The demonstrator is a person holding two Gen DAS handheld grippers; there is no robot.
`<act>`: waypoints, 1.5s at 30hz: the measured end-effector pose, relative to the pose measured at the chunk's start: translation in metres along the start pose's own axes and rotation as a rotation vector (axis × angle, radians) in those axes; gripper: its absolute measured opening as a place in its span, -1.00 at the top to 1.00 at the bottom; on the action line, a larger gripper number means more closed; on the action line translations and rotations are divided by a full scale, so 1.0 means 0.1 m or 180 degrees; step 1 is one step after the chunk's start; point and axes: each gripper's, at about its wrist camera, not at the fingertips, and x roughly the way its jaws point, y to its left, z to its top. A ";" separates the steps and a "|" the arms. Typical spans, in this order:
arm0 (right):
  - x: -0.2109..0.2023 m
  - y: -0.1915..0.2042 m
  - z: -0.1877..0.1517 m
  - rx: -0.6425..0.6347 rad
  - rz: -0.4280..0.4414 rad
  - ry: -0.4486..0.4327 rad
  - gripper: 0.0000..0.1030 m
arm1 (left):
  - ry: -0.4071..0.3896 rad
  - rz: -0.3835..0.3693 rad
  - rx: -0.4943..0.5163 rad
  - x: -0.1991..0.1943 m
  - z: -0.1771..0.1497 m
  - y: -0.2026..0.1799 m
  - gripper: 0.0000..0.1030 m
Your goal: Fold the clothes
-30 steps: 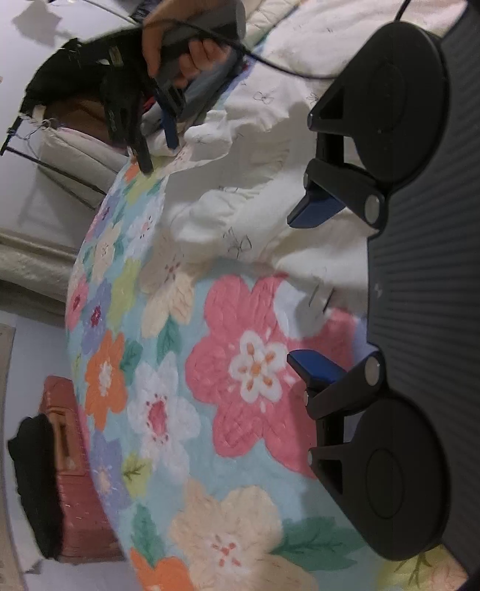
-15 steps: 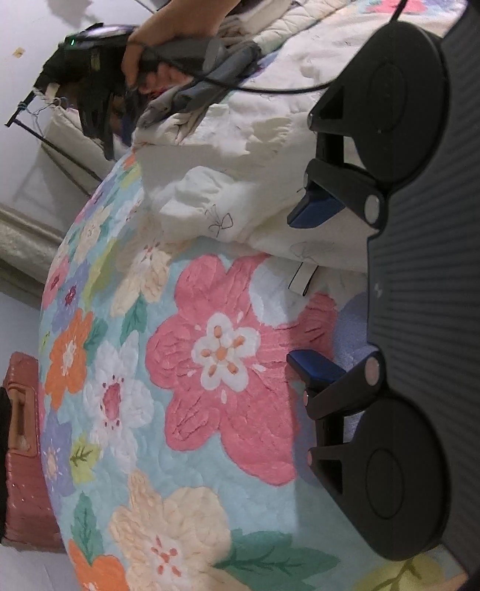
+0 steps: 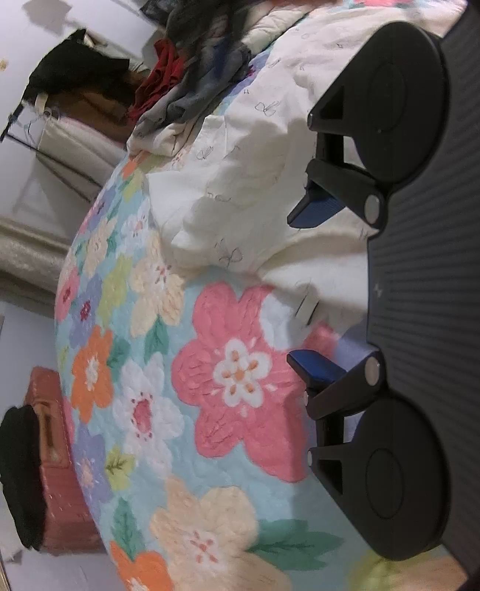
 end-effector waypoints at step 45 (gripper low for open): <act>-3.11 -0.84 -2.01 -0.0140 -0.0422 0.0388 -0.71 | 0.0305 0.0023 0.1617 -1.63 -2.00 -1.90 -0.89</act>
